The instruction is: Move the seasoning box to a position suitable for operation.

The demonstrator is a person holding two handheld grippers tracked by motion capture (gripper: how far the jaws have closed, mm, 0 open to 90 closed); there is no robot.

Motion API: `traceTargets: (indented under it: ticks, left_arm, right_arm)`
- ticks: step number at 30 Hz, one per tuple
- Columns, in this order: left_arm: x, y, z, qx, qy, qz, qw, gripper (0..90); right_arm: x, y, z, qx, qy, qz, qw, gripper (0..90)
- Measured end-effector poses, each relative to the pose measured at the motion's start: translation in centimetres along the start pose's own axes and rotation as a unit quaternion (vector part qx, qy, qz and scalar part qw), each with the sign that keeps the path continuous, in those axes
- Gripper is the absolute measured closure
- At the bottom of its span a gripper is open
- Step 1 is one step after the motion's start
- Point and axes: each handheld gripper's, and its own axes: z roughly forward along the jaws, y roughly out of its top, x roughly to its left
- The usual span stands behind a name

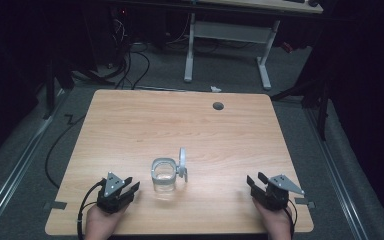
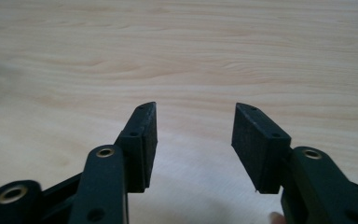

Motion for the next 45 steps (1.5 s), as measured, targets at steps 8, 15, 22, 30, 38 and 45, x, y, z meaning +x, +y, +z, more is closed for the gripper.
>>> traceTargets:
  ticks: [8,15,22,30,38,45]
  left_arm:
    - [-0.5,0.6,-0.5,-0.017,-0.006,0.004,0.9998,66.0]
    - [-0.5,0.6,-0.3,-0.015,-0.006,-0.002,0.9999,68.3]
    - [-1.0,0.3,-0.1,-0.006,-0.009,-0.009,0.9999,67.6]
    - [-1.9,-0.1,1.3,0.013,-0.003,0.001,0.9999,80.7]
    - [-2.8,-0.1,1.8,0.009,-0.009,0.005,0.9999,90.0]
    - [-3.8,-0.4,1.7,0.01,-0.021,0.002,0.9997,90.0]
  right_arm:
    - [1.0,0.0,0.4,0.018,0.013,-0.028,0.9994,46.8]
    - [0.9,-0.3,0.8,0.015,0.009,-0.035,0.9992,50.8]
    - [1.4,-0.3,1.1,0.018,0.025,-0.044,0.9985,51.3]
    - [2.5,-0.3,1.8,0.042,0.066,-0.054,0.9955,55.1]
    - [3.2,-0.5,2.0,0.046,0.088,-0.062,0.9931,61.1]
    - [2.9,-0.3,1.5,0.046,0.114,-0.045,0.9914,71.1]
